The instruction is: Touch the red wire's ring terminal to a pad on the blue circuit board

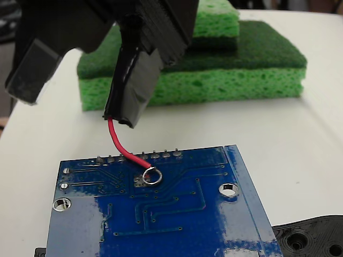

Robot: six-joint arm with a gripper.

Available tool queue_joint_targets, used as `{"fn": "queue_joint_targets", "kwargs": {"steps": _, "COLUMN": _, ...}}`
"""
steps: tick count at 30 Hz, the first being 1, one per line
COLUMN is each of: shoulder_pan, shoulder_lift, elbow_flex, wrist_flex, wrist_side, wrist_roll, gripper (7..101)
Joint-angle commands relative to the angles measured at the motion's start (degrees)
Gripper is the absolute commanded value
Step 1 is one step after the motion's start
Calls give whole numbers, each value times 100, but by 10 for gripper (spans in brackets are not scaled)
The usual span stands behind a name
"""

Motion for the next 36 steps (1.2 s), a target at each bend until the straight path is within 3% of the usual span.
{"fn": "queue_joint_targets", "kwargs": {"steps": 1, "shoulder_pan": 0, "shoulder_lift": 18, "elbow_flex": -44, "wrist_flex": -18, "wrist_side": 9, "wrist_roll": 0, "gripper": 1003}}
{"fn": "queue_joint_targets", "kwargs": {"steps": 27, "shoulder_pan": -70, "shoulder_lift": 563, "elbow_flex": -176, "wrist_flex": 290, "wrist_side": 18, "wrist_roll": -229, "gripper": 1003}}
{"fn": "queue_joint_targets", "kwargs": {"steps": 31, "shoulder_pan": -62, "shoulder_lift": 1529, "elbow_flex": 202, "wrist_flex": 413, "wrist_side": -396, "wrist_roll": -545, "gripper": 1003}}
{"fn": "queue_joint_targets", "kwargs": {"steps": 36, "shoulder_pan": 193, "shoulder_lift": 3059, "elbow_flex": 1090, "wrist_flex": 413, "wrist_side": -1494, "wrist_roll": -932, "gripper": 1003}}
